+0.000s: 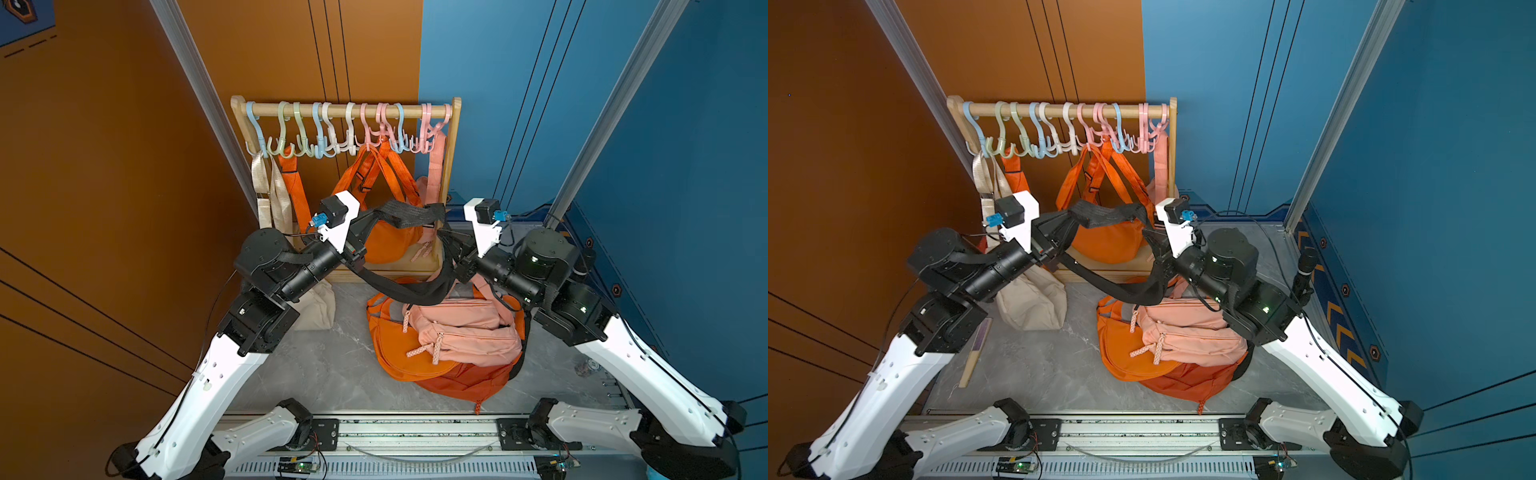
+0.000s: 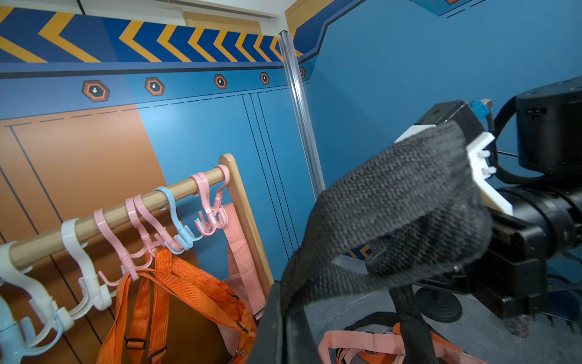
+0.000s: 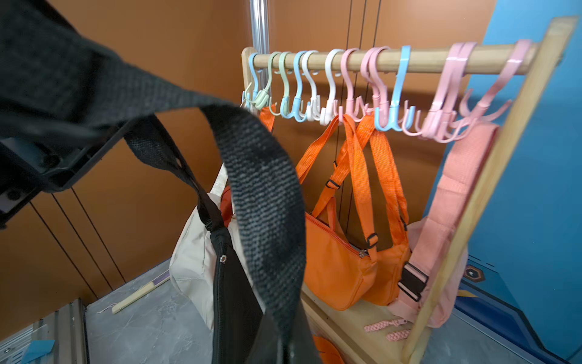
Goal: Take the bag off the hook
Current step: Place the bag inside the bag.
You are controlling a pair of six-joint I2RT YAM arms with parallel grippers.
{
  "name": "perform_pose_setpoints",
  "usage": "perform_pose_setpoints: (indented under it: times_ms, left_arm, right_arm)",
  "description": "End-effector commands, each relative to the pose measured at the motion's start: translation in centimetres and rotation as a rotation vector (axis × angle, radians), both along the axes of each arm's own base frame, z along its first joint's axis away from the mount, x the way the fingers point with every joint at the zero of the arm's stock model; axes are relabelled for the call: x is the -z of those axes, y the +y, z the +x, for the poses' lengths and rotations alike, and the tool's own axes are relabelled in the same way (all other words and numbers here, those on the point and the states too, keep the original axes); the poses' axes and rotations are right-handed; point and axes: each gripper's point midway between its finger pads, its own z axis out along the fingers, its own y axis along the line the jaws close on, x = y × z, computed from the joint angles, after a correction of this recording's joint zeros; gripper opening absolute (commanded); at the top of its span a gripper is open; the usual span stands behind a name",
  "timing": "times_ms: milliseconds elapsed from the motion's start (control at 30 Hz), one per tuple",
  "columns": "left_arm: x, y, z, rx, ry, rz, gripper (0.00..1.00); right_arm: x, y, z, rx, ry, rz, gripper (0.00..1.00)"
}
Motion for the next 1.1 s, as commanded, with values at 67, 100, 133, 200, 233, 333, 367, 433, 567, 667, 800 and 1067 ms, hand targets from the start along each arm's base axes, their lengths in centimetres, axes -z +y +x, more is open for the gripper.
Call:
perform_pose_setpoints:
  times_ms: [67,100,133,200,233,333,367,433,567,667,800,1067]
  left_arm:
    - [0.9,-0.4,-1.7,0.016,-0.025,0.055,0.00]
    - [0.8,-0.5,-2.1,0.028,-0.031,0.053,0.00]
    - [0.7,-0.7,-2.7,0.042,-0.038,0.054,0.00]
    - [0.7,-1.2,-3.7,0.072,-0.060,0.066,0.00]
    - [0.8,-1.5,-4.1,0.081,-0.069,0.074,0.00]
    - [0.9,-2.0,-5.0,0.102,-0.082,0.084,0.00]
    - [0.9,-2.2,-5.4,0.111,-0.084,0.086,0.00]
    - [1.0,-2.5,-6.3,0.135,-0.089,0.091,0.00]
    - [1.7,-3.3,-8.5,0.216,-0.106,0.111,0.00]
    - [3.1,-3.9,-9.1,0.255,-0.064,0.140,0.00]
    - [4.4,-4.9,-8.9,0.282,-0.001,0.143,0.00]
    - [10.0,-8.4,-1.9,0.170,0.184,0.160,0.00]
  right_arm:
    - [0.5,-5.2,-2.3,0.118,-0.018,-0.018,0.00]
    - [0.7,-5.9,-2.7,0.127,-0.020,-0.015,0.00]
    - [0.7,-6.6,-3.2,0.136,-0.023,-0.009,0.00]
    - [0.8,-8.0,-4.0,0.158,-0.023,-0.008,0.00]
    - [1.0,-8.6,-4.4,0.168,-0.015,-0.012,0.00]
    - [1.1,-10.2,-5.7,0.179,-0.003,0.003,0.00]
    - [1.2,-10.8,-6.1,0.184,-0.001,0.012,0.00]
    - [1.2,-12.0,-7.0,0.198,0.000,0.030,0.00]
    - [1.8,-15.0,-8.4,0.260,0.009,0.051,0.00]
    - [2.7,-16.9,-8.9,0.319,0.030,0.046,0.00]
    - [4.6,-18.6,-9.0,0.390,0.069,0.038,0.00]
    - [12.6,-17.8,-4.3,0.595,0.201,-0.108,0.00]
